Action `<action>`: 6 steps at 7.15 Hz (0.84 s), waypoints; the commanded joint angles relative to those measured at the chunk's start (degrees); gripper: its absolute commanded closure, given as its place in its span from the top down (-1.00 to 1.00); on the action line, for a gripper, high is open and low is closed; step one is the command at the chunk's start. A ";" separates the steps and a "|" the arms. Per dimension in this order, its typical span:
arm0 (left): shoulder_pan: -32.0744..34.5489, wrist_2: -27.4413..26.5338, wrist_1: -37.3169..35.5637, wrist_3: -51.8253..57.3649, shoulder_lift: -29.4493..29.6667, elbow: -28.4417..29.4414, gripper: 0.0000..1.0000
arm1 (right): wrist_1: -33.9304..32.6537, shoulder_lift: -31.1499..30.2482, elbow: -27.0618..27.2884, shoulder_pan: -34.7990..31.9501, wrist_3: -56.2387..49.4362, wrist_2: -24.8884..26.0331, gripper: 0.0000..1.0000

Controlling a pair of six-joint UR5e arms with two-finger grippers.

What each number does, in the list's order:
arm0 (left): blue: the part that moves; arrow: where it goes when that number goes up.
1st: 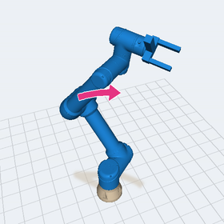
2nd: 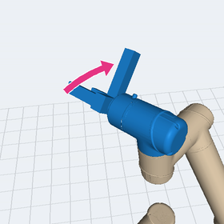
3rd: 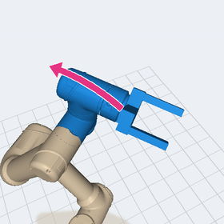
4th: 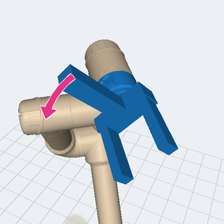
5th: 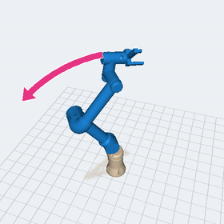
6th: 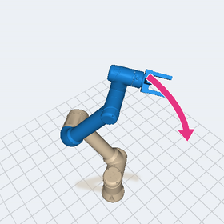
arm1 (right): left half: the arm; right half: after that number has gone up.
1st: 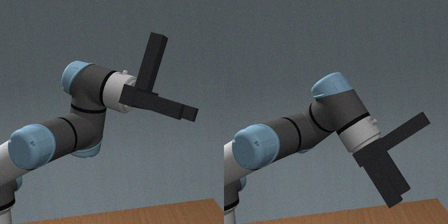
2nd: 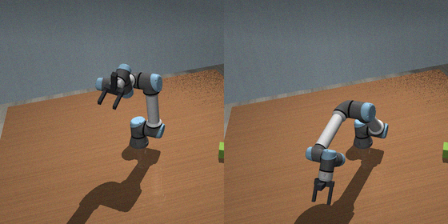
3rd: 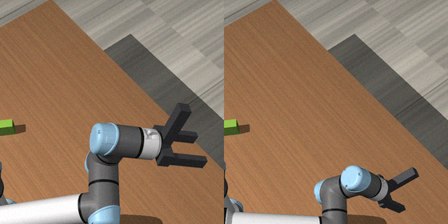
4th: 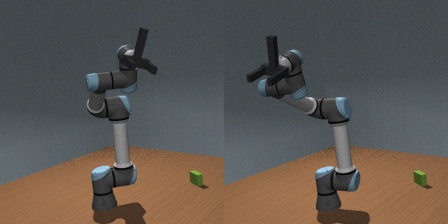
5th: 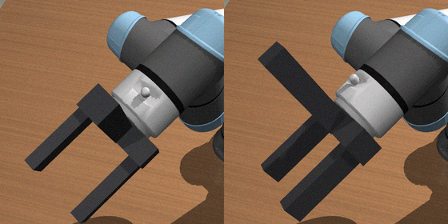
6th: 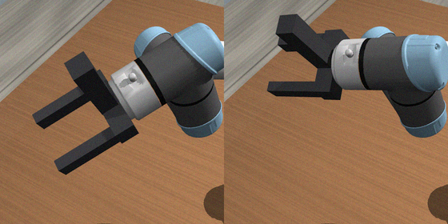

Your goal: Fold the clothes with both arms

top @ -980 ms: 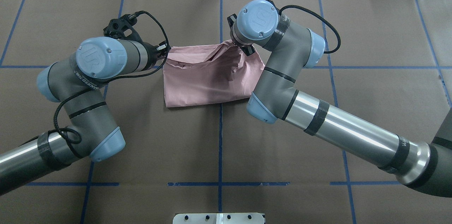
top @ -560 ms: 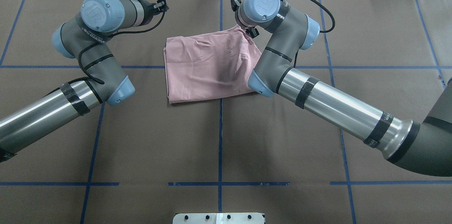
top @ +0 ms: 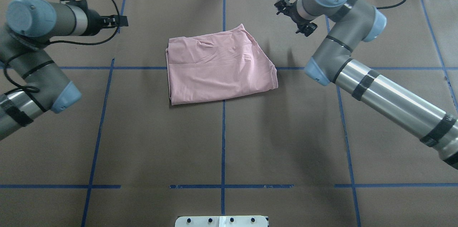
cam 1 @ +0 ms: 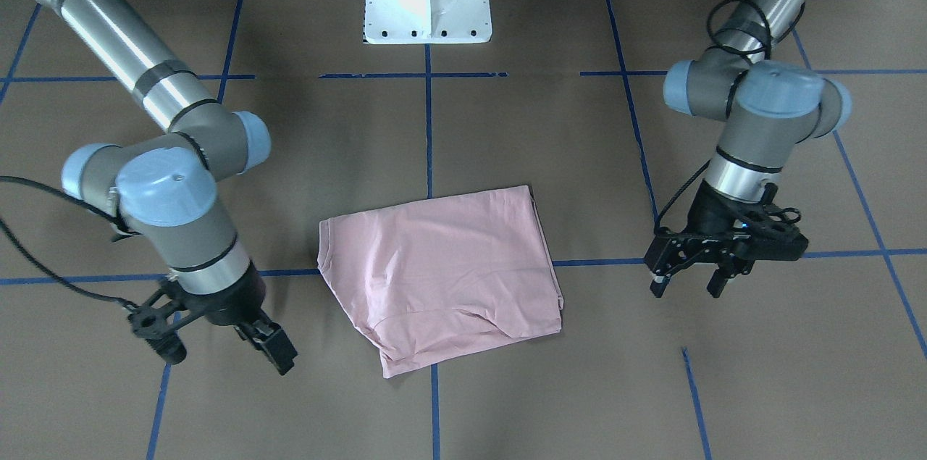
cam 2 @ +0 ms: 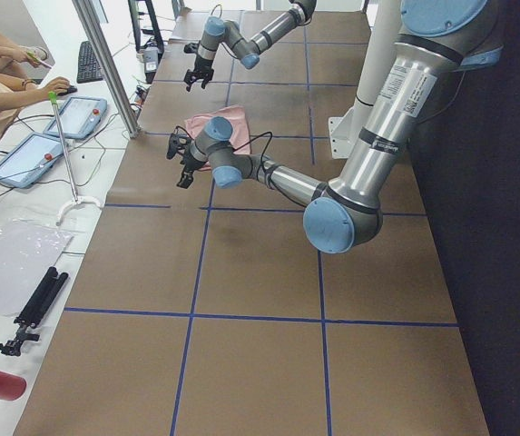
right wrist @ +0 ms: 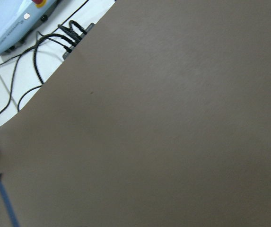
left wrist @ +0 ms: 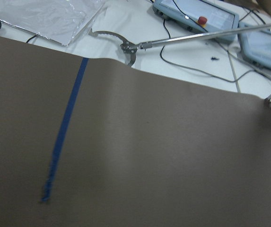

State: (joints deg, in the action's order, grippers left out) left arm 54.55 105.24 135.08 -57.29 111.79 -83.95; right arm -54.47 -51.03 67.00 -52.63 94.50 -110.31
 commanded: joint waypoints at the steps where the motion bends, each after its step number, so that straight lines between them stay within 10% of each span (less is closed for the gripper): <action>1: 15.42 18.34 -2.26 20.63 -9.88 -7.17 1.00 | -0.38 -11.33 6.64 -15.14 -24.58 -18.36 1.00; 3: 30.98 29.19 -4.80 44.36 -17.28 -8.95 1.00 | -3.35 -19.40 8.31 -27.82 -49.38 -30.10 1.00; 6: 45.37 29.94 -31.99 70.19 -16.69 -11.92 1.00 | -16.01 -30.68 14.08 -38.93 -82.44 -29.79 1.00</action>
State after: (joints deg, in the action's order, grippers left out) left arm 95.77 134.86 113.35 5.72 95.07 -94.36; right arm -62.14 -77.62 77.24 -87.62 25.25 -139.97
